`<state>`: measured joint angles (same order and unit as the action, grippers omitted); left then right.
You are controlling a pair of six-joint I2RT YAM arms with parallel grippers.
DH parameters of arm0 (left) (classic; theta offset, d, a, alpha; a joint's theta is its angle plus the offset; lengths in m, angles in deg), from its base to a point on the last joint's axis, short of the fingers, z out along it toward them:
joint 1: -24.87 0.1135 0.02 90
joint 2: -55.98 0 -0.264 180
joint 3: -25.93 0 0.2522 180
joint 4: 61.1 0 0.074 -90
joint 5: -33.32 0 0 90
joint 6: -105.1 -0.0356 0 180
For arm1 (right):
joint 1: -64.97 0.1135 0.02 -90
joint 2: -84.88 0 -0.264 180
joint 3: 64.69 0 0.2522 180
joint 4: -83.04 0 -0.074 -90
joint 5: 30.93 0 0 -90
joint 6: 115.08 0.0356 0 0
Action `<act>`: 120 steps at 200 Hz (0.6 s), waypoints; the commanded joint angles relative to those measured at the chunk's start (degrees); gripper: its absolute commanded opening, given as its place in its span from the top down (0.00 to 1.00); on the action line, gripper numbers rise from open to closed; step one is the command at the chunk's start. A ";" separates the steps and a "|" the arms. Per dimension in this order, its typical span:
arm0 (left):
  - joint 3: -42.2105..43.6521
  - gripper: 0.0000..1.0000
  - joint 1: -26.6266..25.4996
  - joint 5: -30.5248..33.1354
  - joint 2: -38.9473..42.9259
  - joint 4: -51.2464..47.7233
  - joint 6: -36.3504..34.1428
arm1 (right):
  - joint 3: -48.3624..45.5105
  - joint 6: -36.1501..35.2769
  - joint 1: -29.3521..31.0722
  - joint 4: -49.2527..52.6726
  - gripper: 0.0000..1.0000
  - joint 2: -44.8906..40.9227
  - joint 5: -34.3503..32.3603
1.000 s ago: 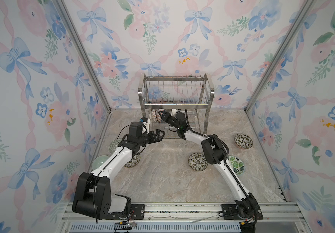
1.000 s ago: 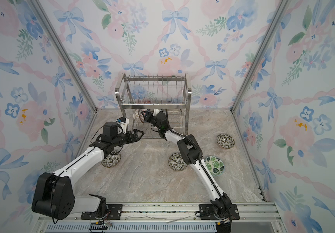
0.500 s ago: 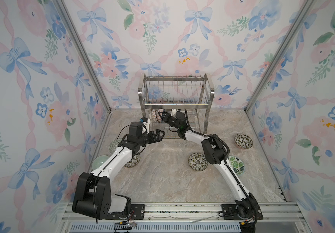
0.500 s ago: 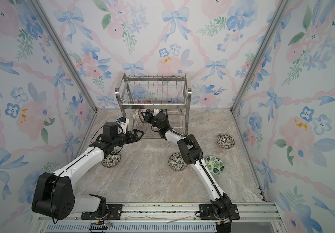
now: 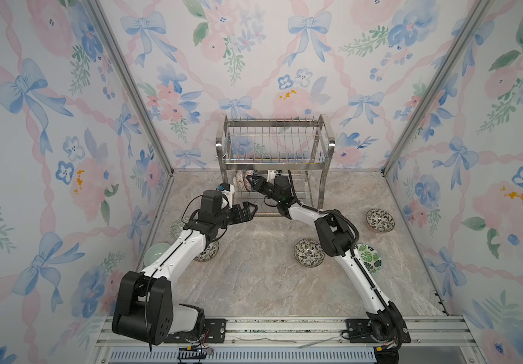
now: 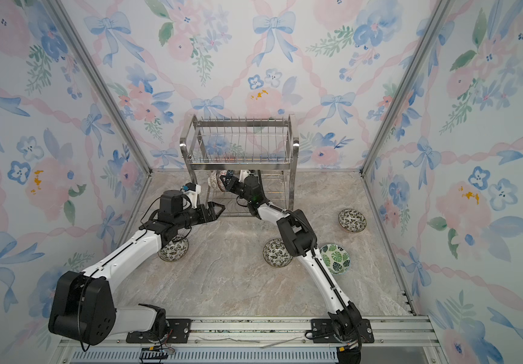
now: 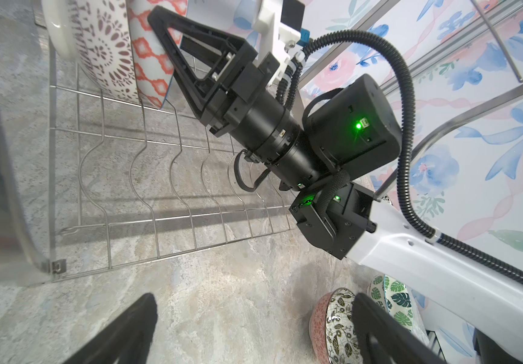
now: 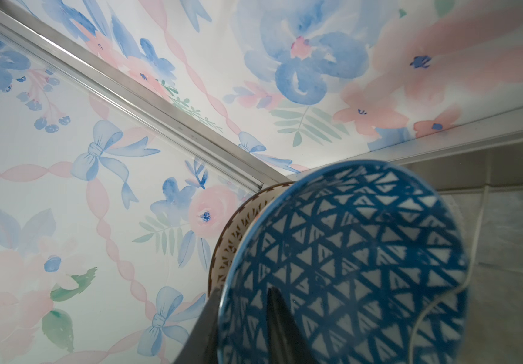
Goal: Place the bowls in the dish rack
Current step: 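Lower the blue-triangle bowl upright beside the starburst bowl with the right gripper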
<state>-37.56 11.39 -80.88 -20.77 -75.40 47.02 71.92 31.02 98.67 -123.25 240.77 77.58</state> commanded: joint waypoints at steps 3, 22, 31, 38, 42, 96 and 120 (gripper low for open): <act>-0.98 0.02 0.38 0.48 1.17 -0.61 -1.01 | -0.77 -1.21 -0.73 1.25 0.73 -3.64 0.75; -0.98 0.02 0.40 0.56 1.23 -0.61 -1.01 | -1.00 -1.25 -0.82 1.29 0.73 -3.89 0.86; -0.98 0.02 0.47 0.56 1.22 -0.61 -1.03 | -1.24 -1.34 -0.83 1.21 0.73 -4.12 0.93; -0.98 0.02 0.48 0.56 1.21 -0.61 -1.04 | -1.50 -1.43 -0.90 1.28 0.72 -4.39 0.93; -0.98 0.02 0.48 0.56 1.24 -0.61 -1.03 | -1.61 -1.49 -0.91 1.27 0.72 -4.48 0.92; -0.98 0.02 0.56 0.65 1.34 -0.60 -1.00 | -3.29 -1.86 -1.09 0.95 0.72 -5.84 1.14; -0.89 0.02 0.64 0.74 1.38 -0.57 -1.03 | -4.06 -1.95 -1.17 0.81 0.72 -6.36 1.14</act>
<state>-37.56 11.46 -80.86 -20.77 -75.40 47.02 69.01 30.19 98.12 -122.37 237.74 78.21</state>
